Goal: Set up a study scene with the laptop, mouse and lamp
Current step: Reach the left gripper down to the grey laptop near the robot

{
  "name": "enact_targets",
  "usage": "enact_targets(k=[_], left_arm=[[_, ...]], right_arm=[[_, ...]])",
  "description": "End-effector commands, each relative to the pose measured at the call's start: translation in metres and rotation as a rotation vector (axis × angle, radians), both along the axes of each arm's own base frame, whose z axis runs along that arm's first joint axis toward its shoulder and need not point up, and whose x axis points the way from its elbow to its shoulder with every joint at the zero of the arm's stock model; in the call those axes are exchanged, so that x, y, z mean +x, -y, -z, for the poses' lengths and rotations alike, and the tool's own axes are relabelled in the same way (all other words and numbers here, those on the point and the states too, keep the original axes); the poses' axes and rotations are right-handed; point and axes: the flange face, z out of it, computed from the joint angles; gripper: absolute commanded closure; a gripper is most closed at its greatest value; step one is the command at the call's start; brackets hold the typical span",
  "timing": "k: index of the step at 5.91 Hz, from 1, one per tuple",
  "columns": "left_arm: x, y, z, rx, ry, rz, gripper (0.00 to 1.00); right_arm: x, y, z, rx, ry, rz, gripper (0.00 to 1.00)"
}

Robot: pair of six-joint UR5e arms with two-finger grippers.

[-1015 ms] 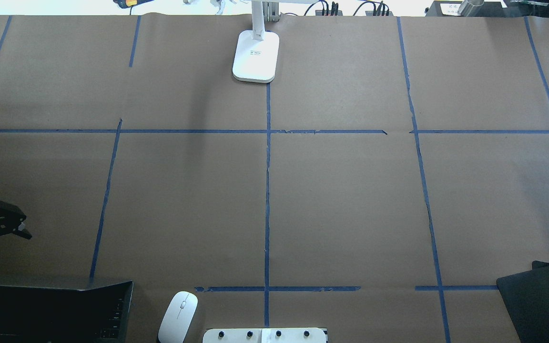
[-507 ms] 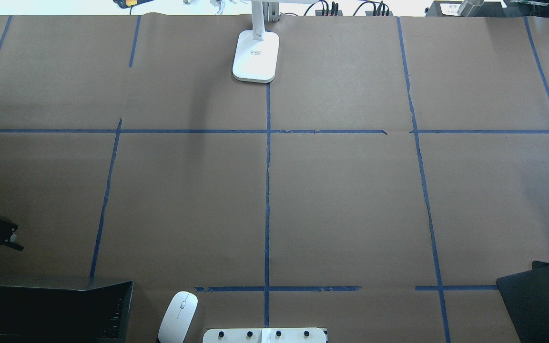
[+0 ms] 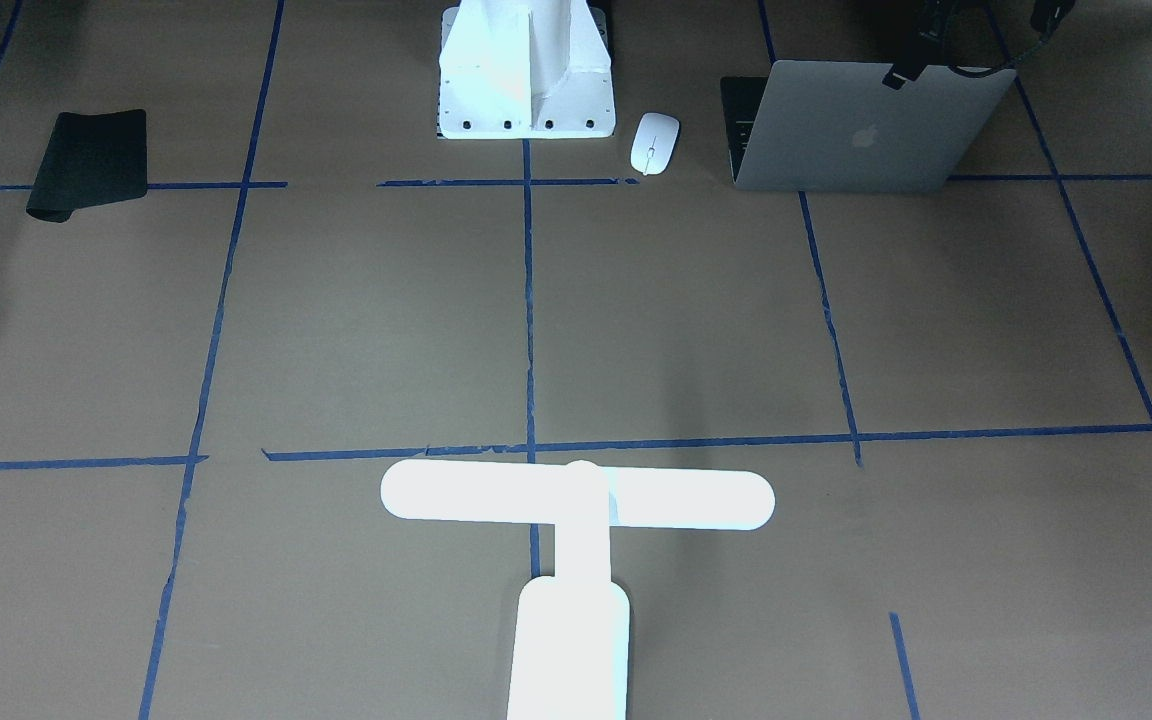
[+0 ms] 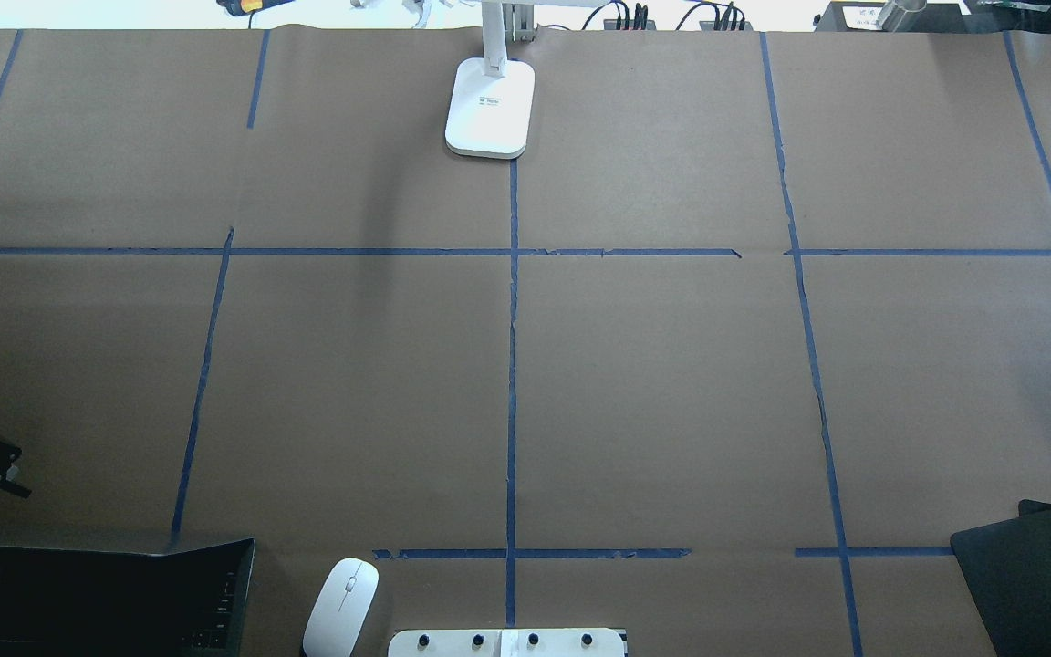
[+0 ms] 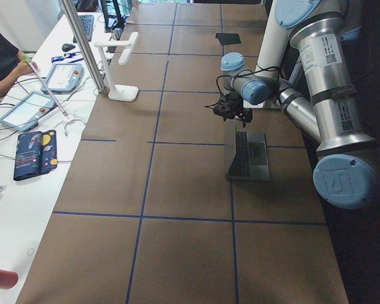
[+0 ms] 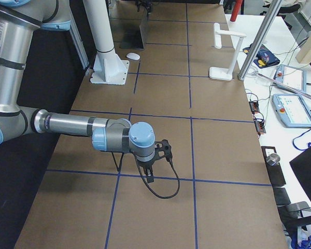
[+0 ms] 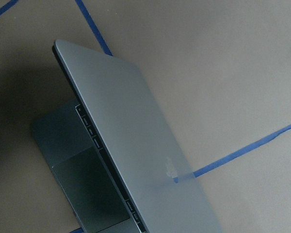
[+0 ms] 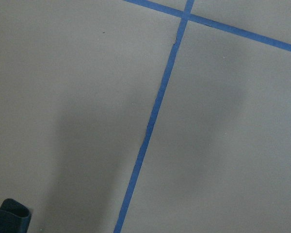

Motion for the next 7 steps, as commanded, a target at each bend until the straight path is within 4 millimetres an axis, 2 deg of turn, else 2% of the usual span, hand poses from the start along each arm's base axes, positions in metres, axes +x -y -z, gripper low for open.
enact_targets(k=[1, 2, 4, 5, 6, 7], left_arm=[[0.005, 0.000, -0.003, -0.024, 0.037, 0.065, 0.02], [0.017, -0.006, -0.007, -0.011, 0.066, 0.065, 0.02], [0.026, -0.011, -0.008, -0.039, 0.094, 0.116, 0.03], [0.044, -0.023, -0.012, -0.028, 0.130, 0.129, 0.04], [0.047, -0.026, -0.011, -0.035, 0.131, 0.148, 0.11], [0.047, -0.024, -0.011, -0.027, 0.134, 0.161, 0.45]], right_arm=[[0.000, -0.001, 0.001, 0.008, 0.000, 0.000, 0.00], [0.000, 0.000, 0.001, 0.016, 0.000, 0.000, 0.00], [0.000, 0.000, 0.001, 0.016, 0.000, 0.000, 0.00], [0.000, 0.000, 0.001, 0.014, 0.000, 0.000, 0.00], [0.000, 0.000, 0.001, 0.016, 0.000, 0.000, 0.00], [0.000, -0.003, -0.002, 0.009, 0.000, 0.000, 0.00]])
